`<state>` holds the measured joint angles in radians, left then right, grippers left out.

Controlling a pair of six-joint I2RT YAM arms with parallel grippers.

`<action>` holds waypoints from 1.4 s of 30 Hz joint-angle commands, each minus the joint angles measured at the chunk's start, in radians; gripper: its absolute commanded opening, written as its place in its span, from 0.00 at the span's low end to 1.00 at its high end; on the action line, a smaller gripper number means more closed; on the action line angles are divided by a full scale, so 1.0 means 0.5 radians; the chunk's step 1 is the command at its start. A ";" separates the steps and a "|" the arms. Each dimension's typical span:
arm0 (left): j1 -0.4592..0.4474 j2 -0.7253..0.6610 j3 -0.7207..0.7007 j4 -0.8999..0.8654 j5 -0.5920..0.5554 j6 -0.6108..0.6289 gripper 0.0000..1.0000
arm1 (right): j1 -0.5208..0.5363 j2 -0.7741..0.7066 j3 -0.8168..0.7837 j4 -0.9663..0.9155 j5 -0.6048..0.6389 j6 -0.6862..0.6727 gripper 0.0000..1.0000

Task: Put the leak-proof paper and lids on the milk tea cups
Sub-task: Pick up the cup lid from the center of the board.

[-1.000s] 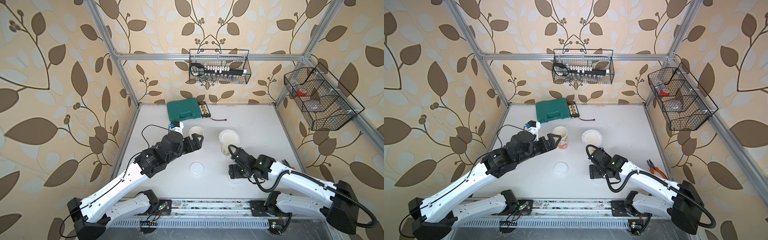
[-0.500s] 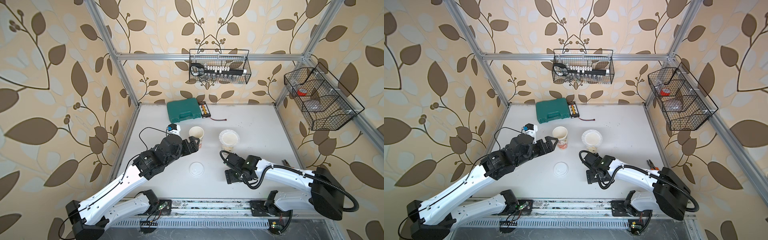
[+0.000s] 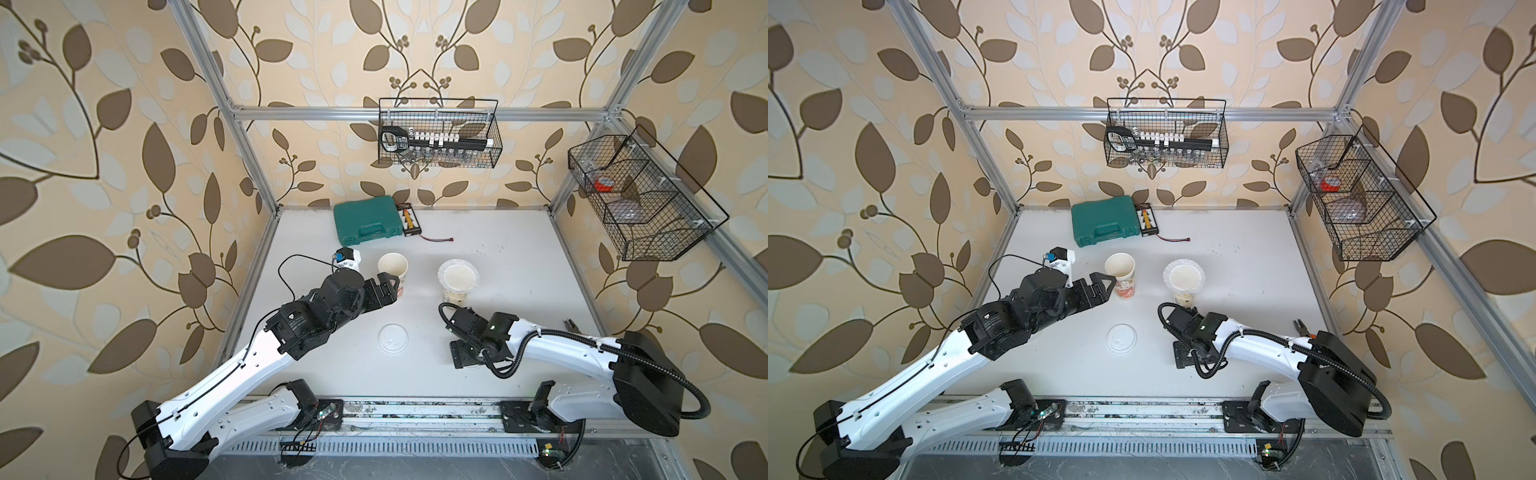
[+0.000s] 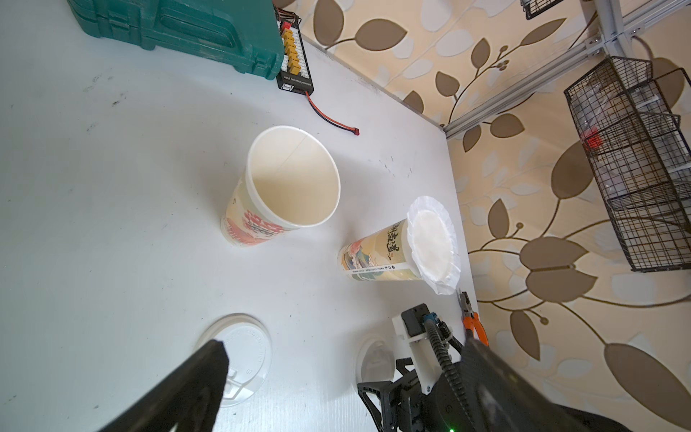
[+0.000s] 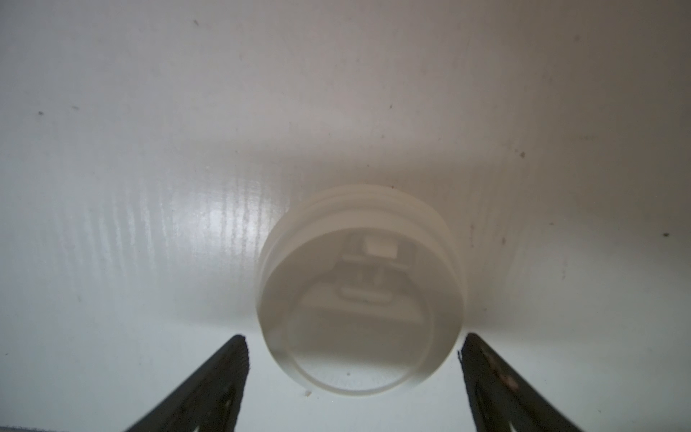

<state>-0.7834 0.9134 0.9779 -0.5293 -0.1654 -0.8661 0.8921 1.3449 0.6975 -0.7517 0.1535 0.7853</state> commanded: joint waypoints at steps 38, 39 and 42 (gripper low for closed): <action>0.014 -0.065 -0.031 0.037 0.002 -0.020 0.99 | 0.008 -0.174 0.109 -0.202 0.131 0.052 0.77; 0.014 -0.065 -0.028 0.040 0.005 -0.017 0.99 | 0.008 -0.190 0.144 -0.242 0.137 0.049 0.77; 0.014 -0.062 -0.022 0.049 0.004 -0.002 0.99 | 0.008 -0.240 0.287 -0.388 0.162 0.033 0.77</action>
<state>-0.7834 0.8959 0.9630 -0.5278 -0.1642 -0.8734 0.8921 1.2518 0.7731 -0.8501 0.2005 0.7956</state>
